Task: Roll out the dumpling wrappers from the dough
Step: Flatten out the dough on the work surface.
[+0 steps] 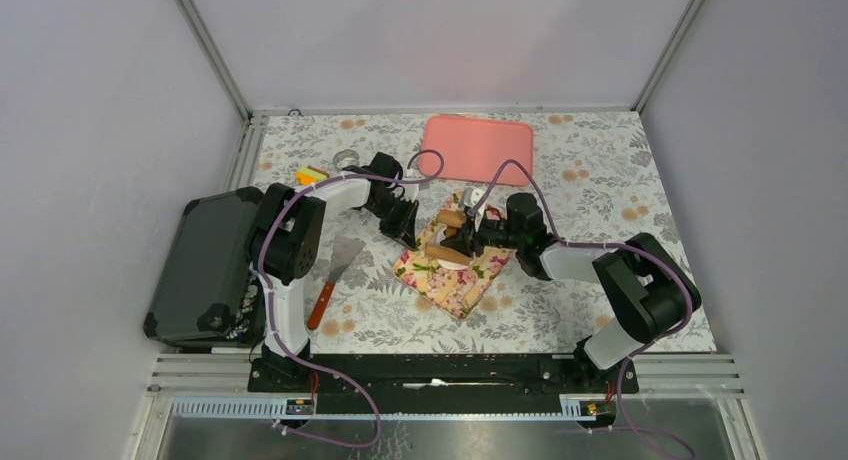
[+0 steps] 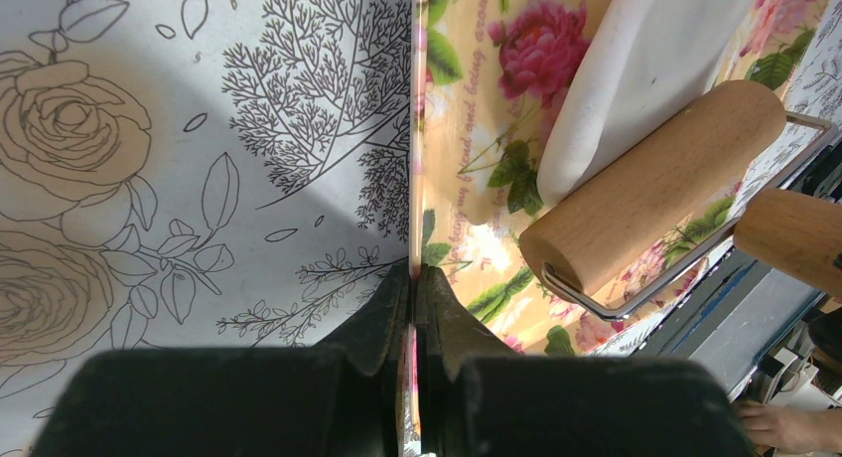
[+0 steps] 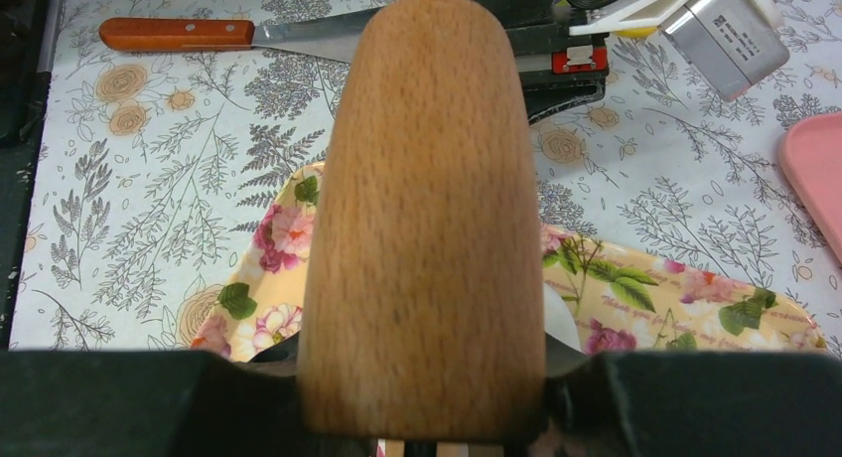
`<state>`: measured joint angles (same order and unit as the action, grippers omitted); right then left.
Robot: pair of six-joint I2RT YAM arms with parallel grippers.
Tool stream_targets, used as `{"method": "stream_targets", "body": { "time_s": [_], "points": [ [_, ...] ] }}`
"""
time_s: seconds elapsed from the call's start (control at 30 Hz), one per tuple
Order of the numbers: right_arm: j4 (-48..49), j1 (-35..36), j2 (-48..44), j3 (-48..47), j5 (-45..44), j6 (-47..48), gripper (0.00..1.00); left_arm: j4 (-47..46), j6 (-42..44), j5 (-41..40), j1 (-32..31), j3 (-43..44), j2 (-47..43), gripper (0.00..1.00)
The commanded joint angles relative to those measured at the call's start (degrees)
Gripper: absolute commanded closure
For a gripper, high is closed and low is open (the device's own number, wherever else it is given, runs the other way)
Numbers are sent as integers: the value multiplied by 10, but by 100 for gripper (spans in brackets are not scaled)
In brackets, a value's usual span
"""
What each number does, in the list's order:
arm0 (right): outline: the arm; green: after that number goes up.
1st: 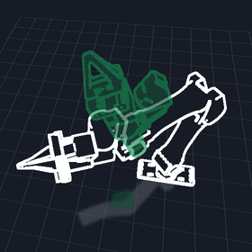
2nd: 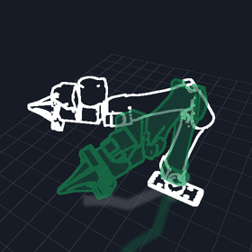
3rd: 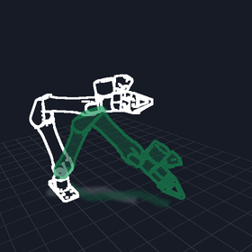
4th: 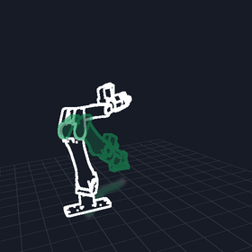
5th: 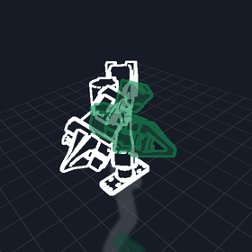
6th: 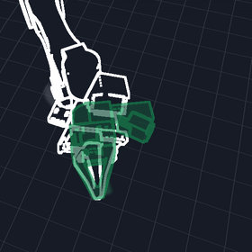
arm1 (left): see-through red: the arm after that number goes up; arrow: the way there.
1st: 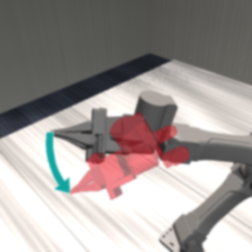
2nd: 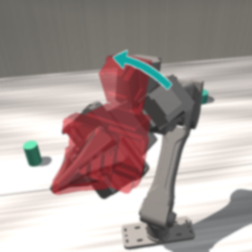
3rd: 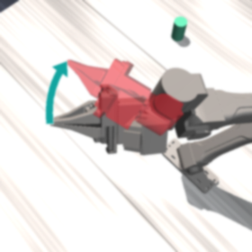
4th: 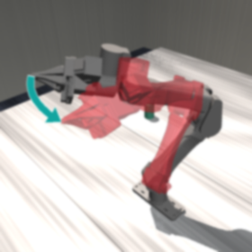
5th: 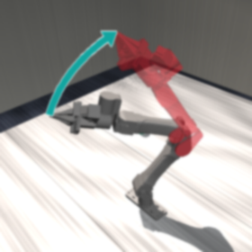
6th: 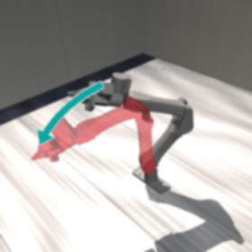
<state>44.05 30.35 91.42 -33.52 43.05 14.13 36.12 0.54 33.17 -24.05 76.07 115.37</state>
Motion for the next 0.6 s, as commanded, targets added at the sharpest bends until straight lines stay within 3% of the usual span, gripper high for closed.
{"method": "stream_targets", "body": {
  "time_s": [0.0, 0.57],
  "points": [
    [-166, 23, 42, 40, -4, 3, 100, 28, 16, -54, 4, -11, 31, 100],
    [-160, 30, 29, 57, 65, 5, 100, 28, 14, -53, 5, -11, 31, 100]
  ]
}}
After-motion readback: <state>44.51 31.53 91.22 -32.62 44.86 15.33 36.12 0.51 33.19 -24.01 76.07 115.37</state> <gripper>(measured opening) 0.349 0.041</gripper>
